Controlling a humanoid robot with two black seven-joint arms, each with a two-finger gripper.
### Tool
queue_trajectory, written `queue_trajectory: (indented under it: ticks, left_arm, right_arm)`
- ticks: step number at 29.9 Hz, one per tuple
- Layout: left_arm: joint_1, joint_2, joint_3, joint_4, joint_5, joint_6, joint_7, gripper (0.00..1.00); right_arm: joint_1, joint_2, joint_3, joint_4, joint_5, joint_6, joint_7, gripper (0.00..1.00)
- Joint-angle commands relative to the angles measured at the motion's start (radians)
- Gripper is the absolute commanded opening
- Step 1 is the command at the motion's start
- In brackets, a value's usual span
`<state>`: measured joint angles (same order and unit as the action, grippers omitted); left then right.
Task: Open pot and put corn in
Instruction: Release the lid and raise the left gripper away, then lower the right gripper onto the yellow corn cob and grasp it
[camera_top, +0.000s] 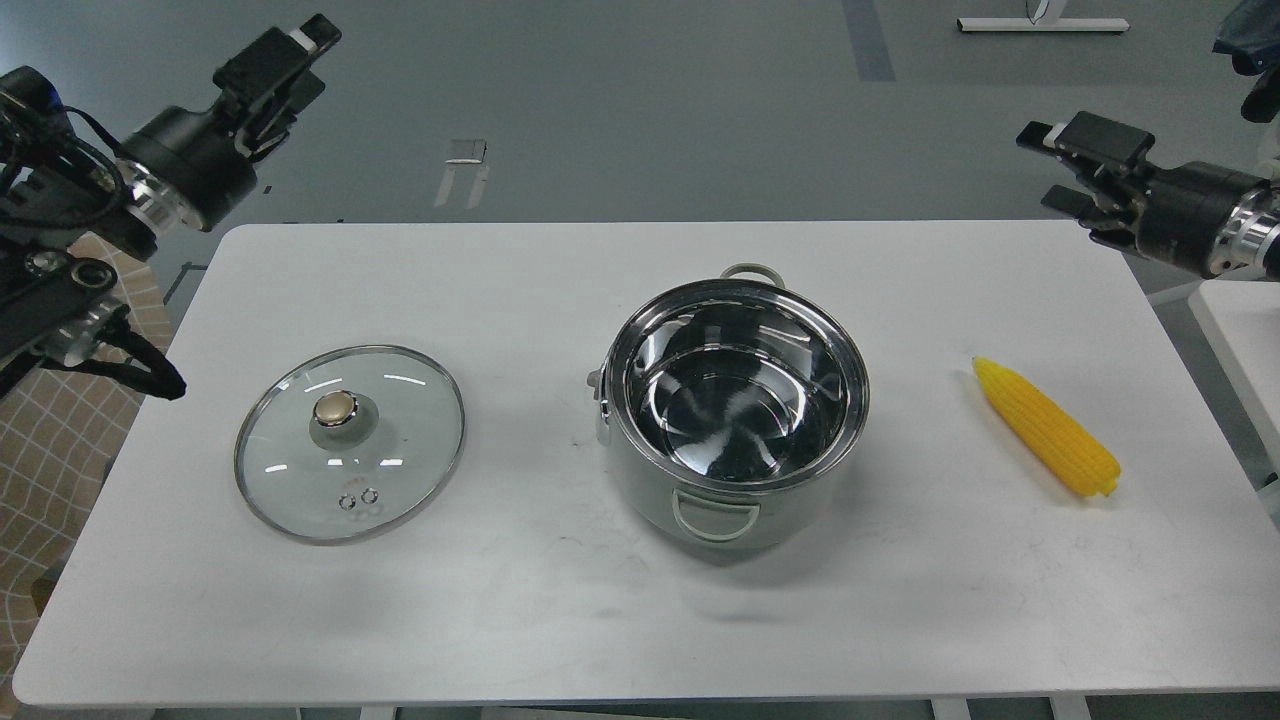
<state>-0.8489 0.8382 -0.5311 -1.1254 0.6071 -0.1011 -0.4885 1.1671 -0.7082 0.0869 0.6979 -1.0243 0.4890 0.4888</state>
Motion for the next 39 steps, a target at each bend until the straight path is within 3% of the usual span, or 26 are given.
queue_trajectory:
  ticks: [1, 10, 17, 22, 25, 28, 30, 31, 32, 34, 39]
  left_arm:
    - [-0.038, -0.045, -0.026, -0.001, -0.170, -0.074, 0.000, 0.87]
    - [-0.039, -0.073, -0.033, -0.019, -0.205, -0.098, 0.000, 0.89]
    - [-0.038, -0.071, -0.033, -0.043, -0.205, -0.098, 0.000, 0.90]
    - [-0.038, -0.070, -0.040, -0.063, -0.205, -0.098, 0.000, 0.90]
    - [-0.038, -0.071, -0.041, -0.063, -0.205, -0.097, 0.000, 0.90]
    - [-0.036, -0.070, -0.041, -0.063, -0.205, -0.098, 0.000, 0.90]
    - [-0.036, -0.070, -0.041, -0.063, -0.205, -0.098, 0.000, 0.90]
    - [-0.036, -0.070, -0.043, -0.062, -0.205, -0.098, 0.000, 0.90]
    - [-0.036, -0.070, -0.043, -0.062, -0.208, -0.098, 0.000, 0.90]
    - [-0.035, -0.070, -0.041, -0.060, -0.208, -0.098, 0.000, 0.91]
    - [-0.030, -0.071, -0.040, -0.060, -0.208, -0.095, 0.000, 0.91]
  right_arm:
    - [0.039, -0.037, -0.111, 0.020, -0.235, -0.046, 0.000, 0.99]
    - [0.022, -0.031, -0.327, 0.025, -0.513, -0.133, 0.000, 0.99]
    - [-0.013, 0.053, -0.420, 0.006, -0.540, -0.188, 0.000, 0.99]
    - [-0.050, 0.125, -0.424, -0.086, -0.540, -0.199, 0.000, 0.99]
    - [-0.061, 0.151, -0.438, -0.107, -0.543, -0.201, 0.000, 0.94]
    - [-0.066, 0.168, -0.457, -0.112, -0.543, -0.201, 0.000, 0.80]
    - [-0.073, 0.179, -0.470, -0.118, -0.543, -0.201, 0.000, 0.49]
    - [-0.073, 0.181, -0.475, -0.123, -0.543, -0.199, 0.000, 0.39]
    - [-0.073, 0.182, -0.480, -0.127, -0.543, -0.199, 0.000, 0.20]
    - [-0.073, 0.182, -0.487, -0.127, -0.545, -0.201, 0.000, 0.12]
    - [-0.060, 0.176, -0.489, -0.114, -0.542, -0.210, 0.000, 0.03]
